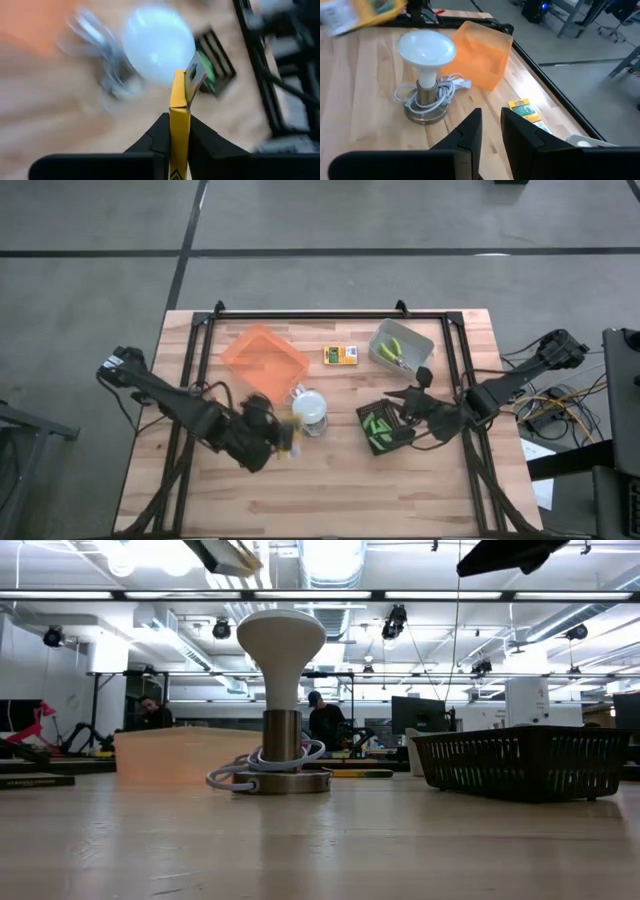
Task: Pick & Place School Supplies
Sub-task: Put the box of crayon into the orange bin
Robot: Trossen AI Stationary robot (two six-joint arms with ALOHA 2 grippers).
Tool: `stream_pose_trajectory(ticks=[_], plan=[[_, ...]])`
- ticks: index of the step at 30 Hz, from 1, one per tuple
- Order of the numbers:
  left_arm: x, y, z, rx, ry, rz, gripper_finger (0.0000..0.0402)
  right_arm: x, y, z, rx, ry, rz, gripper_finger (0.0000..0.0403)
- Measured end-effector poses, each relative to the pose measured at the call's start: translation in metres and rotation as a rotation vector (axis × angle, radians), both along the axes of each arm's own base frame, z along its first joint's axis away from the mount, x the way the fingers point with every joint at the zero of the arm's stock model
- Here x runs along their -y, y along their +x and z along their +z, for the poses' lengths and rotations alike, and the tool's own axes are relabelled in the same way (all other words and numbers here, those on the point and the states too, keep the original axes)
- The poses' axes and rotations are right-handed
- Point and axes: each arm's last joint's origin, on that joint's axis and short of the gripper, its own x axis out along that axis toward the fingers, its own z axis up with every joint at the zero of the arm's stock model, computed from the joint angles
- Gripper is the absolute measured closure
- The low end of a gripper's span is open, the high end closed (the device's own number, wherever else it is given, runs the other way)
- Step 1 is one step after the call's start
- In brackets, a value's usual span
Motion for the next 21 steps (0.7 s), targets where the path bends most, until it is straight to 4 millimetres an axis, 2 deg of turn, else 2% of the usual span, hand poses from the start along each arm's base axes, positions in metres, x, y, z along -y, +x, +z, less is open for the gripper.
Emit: stream_pose_trajectory(ticks=[4,8,14,21], plan=[[-0.02,-0.019,0.033,-0.089,0.132,0.091,0.0363,0.001,-0.001,0.003,0.028,0.005,0.006,0.0335],[-0.046,-0.031,0.056,-0.18,0.242,0.149,0.0363,0.0,0.001,0.006,0.056,0.013,0.007,0.0335],[-0.094,-0.03,0.073,-0.24,0.347,0.112,0.0362,0.0,0.002,0.008,0.076,0.019,-0.001,0.0335],[-0.163,-0.035,0.076,-0.443,0.407,0.052,0.0362,0.0,0.003,0.009,0.101,0.03,-0.008,0.0335]])
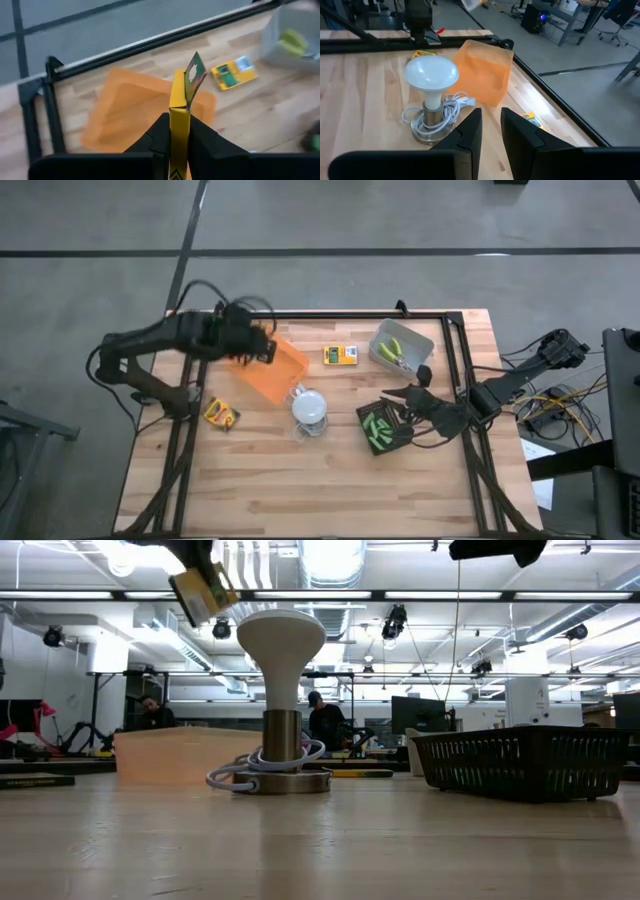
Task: Pick & Place School Supplies
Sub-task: Put the box of crayon into the orange bin
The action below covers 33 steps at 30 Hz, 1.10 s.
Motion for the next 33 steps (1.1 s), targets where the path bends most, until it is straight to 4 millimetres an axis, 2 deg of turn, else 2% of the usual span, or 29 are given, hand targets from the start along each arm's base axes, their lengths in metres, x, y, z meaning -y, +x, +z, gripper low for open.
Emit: stream_pose_trajectory(ticks=[5,8,11,14,18,23,27,33], plan=[[-0.046,0.007,-0.014,-0.069,-0.055,-0.154,0.0362,-0.001,0.002,0.004,0.046,0.015,-0.017,0.0335],[-0.07,0.012,-0.032,-0.053,-0.108,-0.26,0.0362,0.0,0.002,0.004,0.05,0.009,-0.028,0.0335],[-0.086,0.012,-0.058,-0.087,-0.123,-0.271,0.0362,0.0,0.002,0.005,0.058,0.014,-0.029,0.0335],[-0.093,0.005,-0.088,-0.191,-0.191,-0.264,0.0362,-0.001,0.002,0.006,0.07,0.021,-0.029,0.0335],[-0.091,0.0,-0.132,-0.259,-0.308,-0.326,0.0362,0.0,0.002,0.007,0.081,0.017,-0.044,0.0335],[-0.09,-0.001,-0.174,-0.199,-0.384,-0.414,0.0362,0.0,0.003,0.007,0.087,0.02,-0.046,0.0335],[-0.093,-0.003,-0.188,-0.166,-0.401,-0.428,0.0362,0.003,0.004,0.007,0.086,0.02,-0.063,0.0335],[-0.103,-0.005,-0.185,-0.088,-0.417,-0.462,0.0362,0.012,0.008,0.006,0.086,0.017,-0.105,0.0335]])
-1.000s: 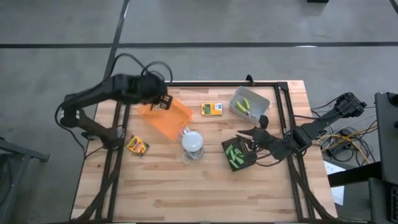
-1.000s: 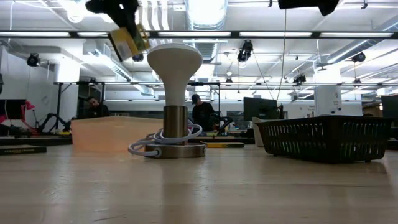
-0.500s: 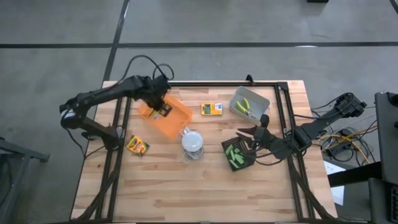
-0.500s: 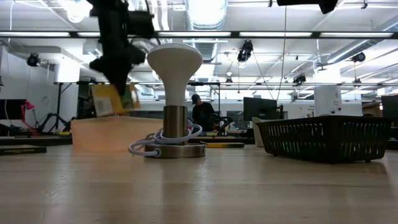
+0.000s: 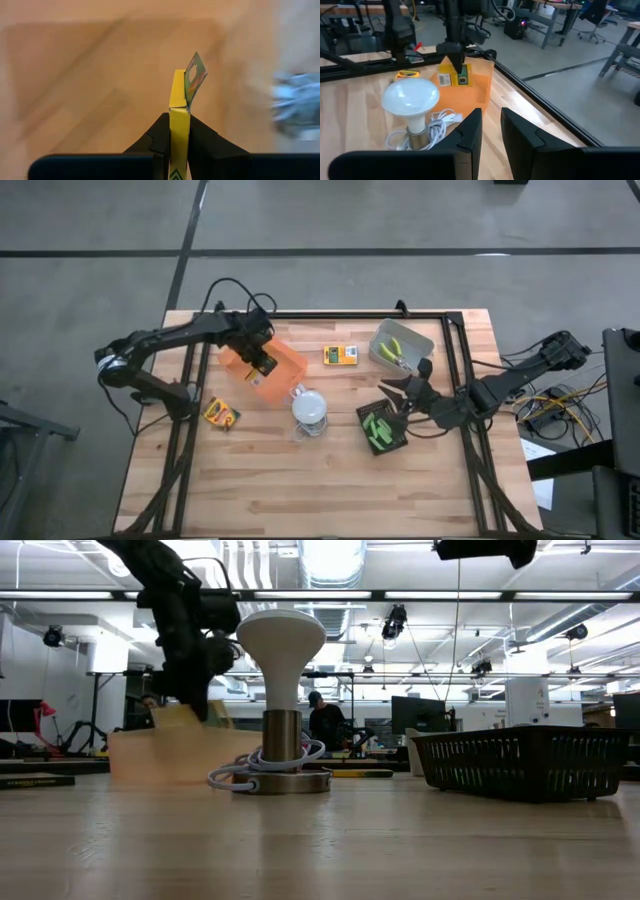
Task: Pick & Place School Supplies
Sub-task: Put the box of crayon into the orange bin
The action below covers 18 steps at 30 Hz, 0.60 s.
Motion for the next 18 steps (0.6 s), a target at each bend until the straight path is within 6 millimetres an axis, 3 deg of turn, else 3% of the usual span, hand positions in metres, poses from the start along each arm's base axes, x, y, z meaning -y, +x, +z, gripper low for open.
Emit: stream_pose_trajectory(ticks=[7,18], plan=[[-0.009,0.012,-0.001,0.275,-0.127,-0.077,0.0362,0.007,0.003,0.0,0.001,0.001,-0.035,0.0335],[-0.021,0.018,-0.033,0.181,-0.18,-0.108,0.0362,0.008,0.003,0.0,0.023,0.034,-0.046,0.0335]])
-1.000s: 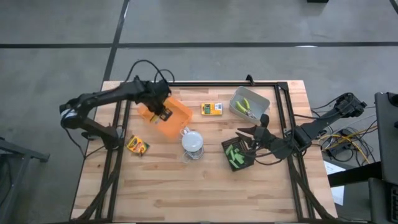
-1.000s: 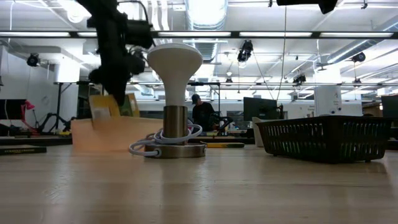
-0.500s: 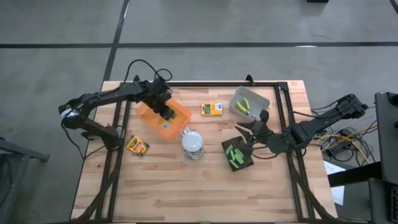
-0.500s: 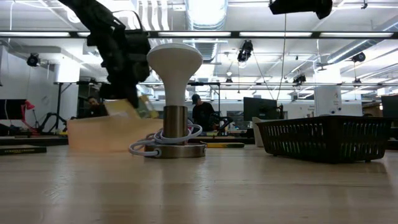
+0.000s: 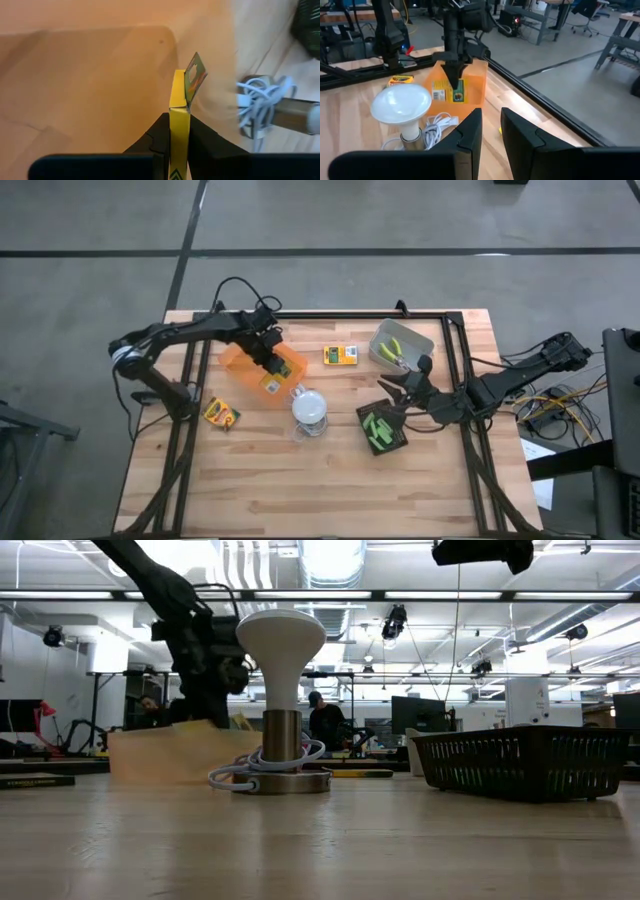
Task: Pick & Place School Supplies
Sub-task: Put the box of crayon into the orange bin
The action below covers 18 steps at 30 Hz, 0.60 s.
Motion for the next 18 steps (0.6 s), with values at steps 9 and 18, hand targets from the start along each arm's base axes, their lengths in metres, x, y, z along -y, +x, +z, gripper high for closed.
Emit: stream_pose_trajectory(ticks=[9,18], plan=[[-0.008,0.0,-0.016,-0.05,-0.037,0.022,0.0362,0.0,0.0,0.0,0.007,0.012,-0.004,0.0335],[-0.012,-0.003,-0.015,-0.139,0.116,0.043,0.032,0.0,0.0,0.0,0.007,0.012,-0.005,0.0335]])
